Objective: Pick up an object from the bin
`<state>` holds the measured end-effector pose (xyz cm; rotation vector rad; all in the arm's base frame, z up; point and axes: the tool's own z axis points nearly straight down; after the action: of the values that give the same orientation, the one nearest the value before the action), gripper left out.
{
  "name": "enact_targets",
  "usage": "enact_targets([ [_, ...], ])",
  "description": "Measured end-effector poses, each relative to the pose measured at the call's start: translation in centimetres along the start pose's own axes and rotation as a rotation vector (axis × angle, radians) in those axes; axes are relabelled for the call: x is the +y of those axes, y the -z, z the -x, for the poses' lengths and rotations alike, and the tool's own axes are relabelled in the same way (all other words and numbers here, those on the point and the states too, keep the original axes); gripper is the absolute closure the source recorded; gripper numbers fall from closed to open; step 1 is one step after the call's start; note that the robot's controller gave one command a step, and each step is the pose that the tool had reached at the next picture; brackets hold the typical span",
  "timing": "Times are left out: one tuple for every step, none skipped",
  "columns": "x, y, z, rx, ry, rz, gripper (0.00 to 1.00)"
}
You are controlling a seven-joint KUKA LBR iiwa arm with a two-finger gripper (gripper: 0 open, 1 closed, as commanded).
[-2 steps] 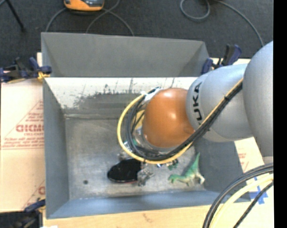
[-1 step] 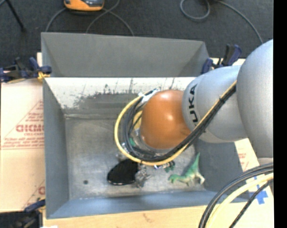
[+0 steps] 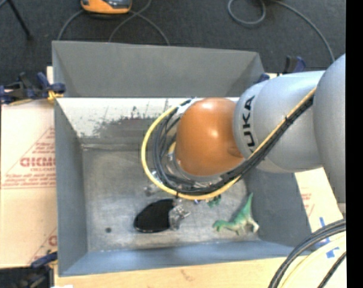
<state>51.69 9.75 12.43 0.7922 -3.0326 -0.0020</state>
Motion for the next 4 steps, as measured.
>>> enact_targets([
  [-11.4,-5.1,-3.4,-0.012,0.076,-0.006,1.00],
  [-11.4,-5.2,-3.4,-0.011,0.074,-0.005,0.00],
  [-11.4,-5.2,-3.4,-0.011,0.073,-0.005,0.00],
  [-7.9,-5.2,-1.3,-0.012,0.112,-0.010,0.00],
])
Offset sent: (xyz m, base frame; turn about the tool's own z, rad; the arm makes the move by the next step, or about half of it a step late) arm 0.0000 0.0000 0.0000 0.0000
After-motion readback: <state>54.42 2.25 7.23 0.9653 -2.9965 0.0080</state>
